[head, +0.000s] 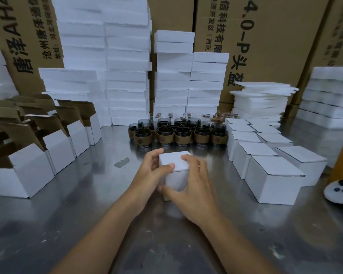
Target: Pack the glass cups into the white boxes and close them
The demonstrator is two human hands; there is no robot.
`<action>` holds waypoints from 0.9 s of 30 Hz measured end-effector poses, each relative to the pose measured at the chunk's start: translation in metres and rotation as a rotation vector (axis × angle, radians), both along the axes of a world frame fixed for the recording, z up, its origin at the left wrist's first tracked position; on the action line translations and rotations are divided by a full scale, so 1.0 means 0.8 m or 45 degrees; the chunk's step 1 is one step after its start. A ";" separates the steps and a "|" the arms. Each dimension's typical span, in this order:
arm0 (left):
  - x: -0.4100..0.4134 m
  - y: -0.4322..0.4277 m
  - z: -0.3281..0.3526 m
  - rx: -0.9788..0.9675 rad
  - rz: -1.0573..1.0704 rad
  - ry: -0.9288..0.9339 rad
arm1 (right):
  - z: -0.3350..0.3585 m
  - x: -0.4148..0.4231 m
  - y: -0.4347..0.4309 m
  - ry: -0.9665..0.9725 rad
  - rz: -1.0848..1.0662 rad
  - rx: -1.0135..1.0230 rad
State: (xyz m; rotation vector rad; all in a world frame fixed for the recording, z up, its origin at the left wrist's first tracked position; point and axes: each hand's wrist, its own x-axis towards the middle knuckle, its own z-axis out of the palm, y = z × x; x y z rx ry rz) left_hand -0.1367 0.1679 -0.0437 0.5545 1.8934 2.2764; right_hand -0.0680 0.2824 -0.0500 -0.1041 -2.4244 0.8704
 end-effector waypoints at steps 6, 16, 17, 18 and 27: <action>0.001 0.000 0.003 0.018 0.052 -0.010 | 0.004 -0.004 -0.007 -0.017 -0.069 -0.169; -0.010 0.004 0.005 0.109 0.110 -0.117 | 0.117 -0.031 0.061 0.200 -0.068 -0.354; -0.013 0.006 0.005 0.100 0.106 -0.118 | 0.136 -0.037 0.076 0.218 -0.082 -0.390; -0.016 0.007 0.004 0.083 0.100 -0.113 | 0.153 -0.043 0.092 0.224 -0.102 -0.427; -0.044 0.016 -0.015 -0.001 0.222 -0.006 | 0.209 -0.111 0.269 0.325 -0.341 -0.509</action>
